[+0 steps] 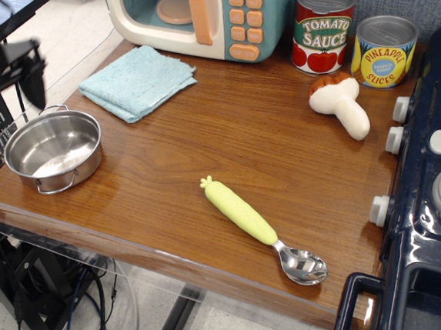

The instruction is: Place the pot between the spoon and mushroom

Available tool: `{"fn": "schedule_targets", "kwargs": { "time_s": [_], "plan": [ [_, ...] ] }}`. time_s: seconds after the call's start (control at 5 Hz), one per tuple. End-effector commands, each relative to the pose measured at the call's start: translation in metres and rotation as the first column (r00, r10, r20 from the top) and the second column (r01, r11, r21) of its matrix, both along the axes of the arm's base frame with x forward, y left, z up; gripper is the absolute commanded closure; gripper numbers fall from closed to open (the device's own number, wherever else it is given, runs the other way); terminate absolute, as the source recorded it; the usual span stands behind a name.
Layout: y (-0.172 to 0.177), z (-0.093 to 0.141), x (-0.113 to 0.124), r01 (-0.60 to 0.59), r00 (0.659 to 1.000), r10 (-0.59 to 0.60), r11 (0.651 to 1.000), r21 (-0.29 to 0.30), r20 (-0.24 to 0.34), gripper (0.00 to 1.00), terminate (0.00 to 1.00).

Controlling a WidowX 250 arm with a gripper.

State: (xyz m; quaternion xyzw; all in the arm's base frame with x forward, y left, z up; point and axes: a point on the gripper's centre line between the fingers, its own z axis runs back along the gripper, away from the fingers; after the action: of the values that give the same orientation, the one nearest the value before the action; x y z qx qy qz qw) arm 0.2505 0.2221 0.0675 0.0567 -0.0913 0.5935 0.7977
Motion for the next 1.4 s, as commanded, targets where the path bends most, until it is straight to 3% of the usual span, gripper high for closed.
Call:
{"fn": "schedule_targets", "kwargs": {
  "time_s": [0.0,0.8,1.0,1.2],
  "plan": [
    [0.019,-0.001,-0.019,0.095,0.995,-0.097,0.994,0.049,0.029,0.00,0.00],
    [-0.005,-0.039,-0.010,0.184,0.982,-0.184,0.983,0.012,-0.043,0.00,0.00],
    [-0.006,-0.042,-0.009,0.180,0.983,-0.179,0.983,0.025,-0.031,1.00,0.00],
    [-0.008,-0.041,-0.009,0.184,0.983,-0.183,0.983,0.027,-0.024,1.00,0.00]
  ]
}}
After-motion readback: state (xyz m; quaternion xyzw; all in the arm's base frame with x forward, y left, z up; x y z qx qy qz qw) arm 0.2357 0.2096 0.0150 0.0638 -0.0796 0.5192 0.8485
